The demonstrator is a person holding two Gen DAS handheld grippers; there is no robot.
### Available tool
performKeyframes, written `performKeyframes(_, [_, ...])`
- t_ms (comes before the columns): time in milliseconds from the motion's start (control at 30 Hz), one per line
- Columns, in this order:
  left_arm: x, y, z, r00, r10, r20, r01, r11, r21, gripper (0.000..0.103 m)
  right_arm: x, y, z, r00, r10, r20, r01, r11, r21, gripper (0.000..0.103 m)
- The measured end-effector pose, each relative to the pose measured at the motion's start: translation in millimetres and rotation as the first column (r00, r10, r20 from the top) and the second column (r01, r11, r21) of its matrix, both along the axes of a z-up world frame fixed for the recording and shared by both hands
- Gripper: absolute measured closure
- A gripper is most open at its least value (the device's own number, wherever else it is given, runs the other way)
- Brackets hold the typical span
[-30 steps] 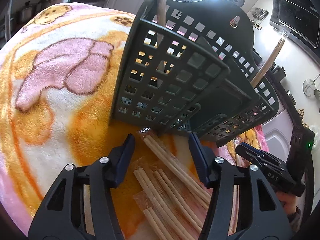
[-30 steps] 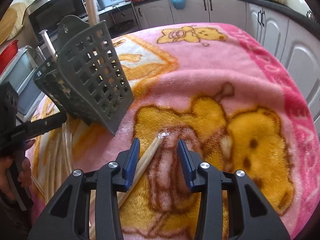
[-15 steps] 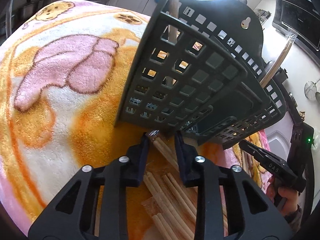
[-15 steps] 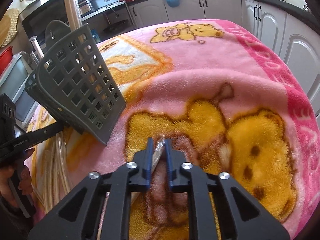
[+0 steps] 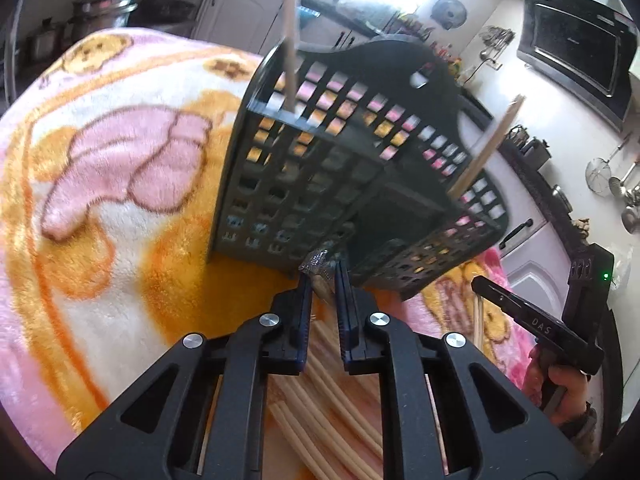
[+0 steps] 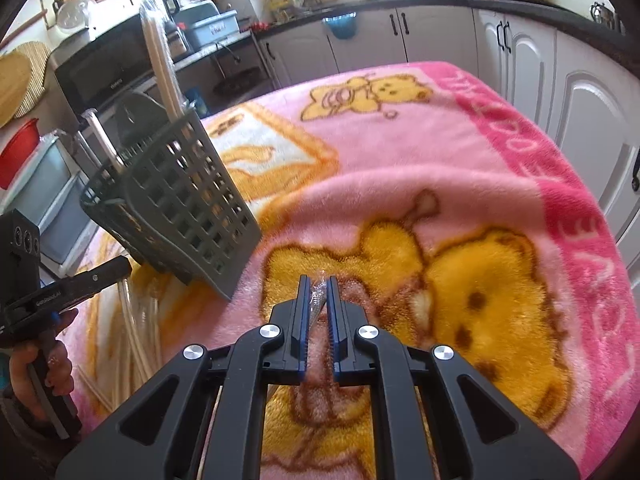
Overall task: Organize utensils
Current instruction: 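Lift the chopstick with the left gripper and lower it into the caddy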
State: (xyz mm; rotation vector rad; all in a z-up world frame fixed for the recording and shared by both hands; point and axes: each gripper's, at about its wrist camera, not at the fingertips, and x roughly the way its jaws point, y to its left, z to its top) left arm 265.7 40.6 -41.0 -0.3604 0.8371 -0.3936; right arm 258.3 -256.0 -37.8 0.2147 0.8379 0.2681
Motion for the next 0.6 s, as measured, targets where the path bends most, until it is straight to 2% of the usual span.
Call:
performKeyframes(333, [-24.8,-6.3,52.7,0.989,-0.003,0.147,0.001,1.0,0.011,0.098,-22.7,-11.8,35.9,0.995,-0.031,0.094,0.03,0.999,0.011,0.095])
performKeyframes(600, [-29.3,-27.2,79.7,0.979,-0.05,0.199,0.046,0.999,0.025,0.099,-39.8,-15.5,60.3,0.986,-0.032,0.162,0.035,0.999,-0.012,0.096])
